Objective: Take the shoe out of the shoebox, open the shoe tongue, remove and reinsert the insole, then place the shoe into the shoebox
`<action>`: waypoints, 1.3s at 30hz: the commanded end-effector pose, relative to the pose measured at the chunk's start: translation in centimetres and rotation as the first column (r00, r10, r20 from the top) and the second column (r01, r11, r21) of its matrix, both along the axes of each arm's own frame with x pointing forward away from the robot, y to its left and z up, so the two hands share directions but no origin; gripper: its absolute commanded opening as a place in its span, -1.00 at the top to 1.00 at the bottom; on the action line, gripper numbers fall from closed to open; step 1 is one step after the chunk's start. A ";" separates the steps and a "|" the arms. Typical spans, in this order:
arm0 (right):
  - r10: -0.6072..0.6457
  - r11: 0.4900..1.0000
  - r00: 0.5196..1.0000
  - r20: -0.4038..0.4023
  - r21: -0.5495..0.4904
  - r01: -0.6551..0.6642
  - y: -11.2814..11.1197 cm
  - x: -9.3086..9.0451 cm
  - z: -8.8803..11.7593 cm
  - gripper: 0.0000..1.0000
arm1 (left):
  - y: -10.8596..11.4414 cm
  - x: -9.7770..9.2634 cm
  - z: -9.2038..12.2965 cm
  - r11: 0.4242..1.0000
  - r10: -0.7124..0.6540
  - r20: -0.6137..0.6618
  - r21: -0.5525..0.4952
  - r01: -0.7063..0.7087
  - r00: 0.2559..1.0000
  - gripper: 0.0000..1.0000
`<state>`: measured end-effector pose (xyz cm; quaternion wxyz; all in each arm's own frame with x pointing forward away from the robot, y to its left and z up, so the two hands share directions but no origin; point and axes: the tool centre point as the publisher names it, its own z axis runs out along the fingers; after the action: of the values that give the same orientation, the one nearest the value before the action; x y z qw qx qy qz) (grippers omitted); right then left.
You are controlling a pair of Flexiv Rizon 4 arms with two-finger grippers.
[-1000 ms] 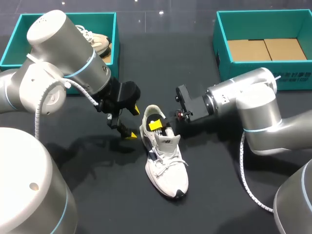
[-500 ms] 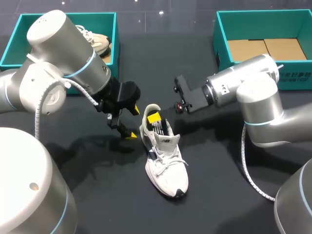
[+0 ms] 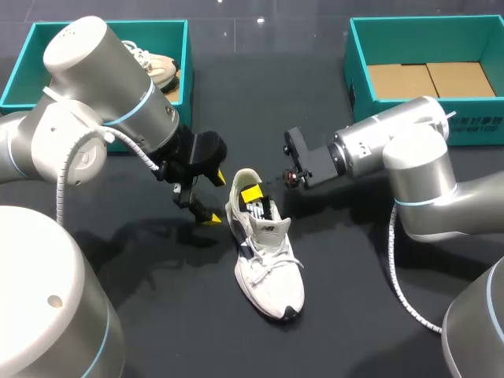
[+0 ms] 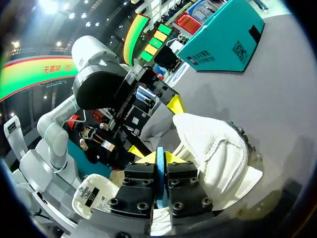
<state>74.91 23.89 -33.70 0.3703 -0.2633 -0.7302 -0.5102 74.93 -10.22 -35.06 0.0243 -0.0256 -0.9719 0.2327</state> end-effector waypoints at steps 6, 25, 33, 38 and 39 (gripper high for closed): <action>-0.018 1.000 1.000 0.005 0.002 0.018 0.4 -1.1 -0.3 0.53 | 0.0 -0.1 -0.1 1.000 0.000 0.002 0.002 0.000 1.000 -1.00; 0.016 0.997 0.998 0.059 -0.081 -0.011 0.4 -0.1 2.4 -0.31 | 0.8 -0.2 0.8 1.000 -0.008 0.018 -0.005 0.008 1.000 -1.00; 0.014 0.993 0.998 0.060 -0.117 -0.007 0.2 -0.6 3.0 -0.23 | 1.3 -0.3 1.3 1.000 0.000 0.032 -0.002 0.000 0.999 -1.00; -0.009 0.990 0.998 0.058 -0.143 0.017 -0.6 -0.9 3.5 -0.24 | 1.8 -0.2 1.6 1.000 0.006 0.046 0.007 -0.006 0.999 -1.00; -0.015 0.989 0.998 0.062 -0.146 0.023 -0.8 -0.9 3.6 -0.24 | 1.9 -0.2 1.6 1.000 0.007 0.048 0.009 -0.008 0.999 -1.00</action>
<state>74.66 23.86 -30.89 0.3316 -0.2748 -0.7718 -0.4679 75.18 -8.71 -33.84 0.0037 -0.0286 -0.9729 0.2296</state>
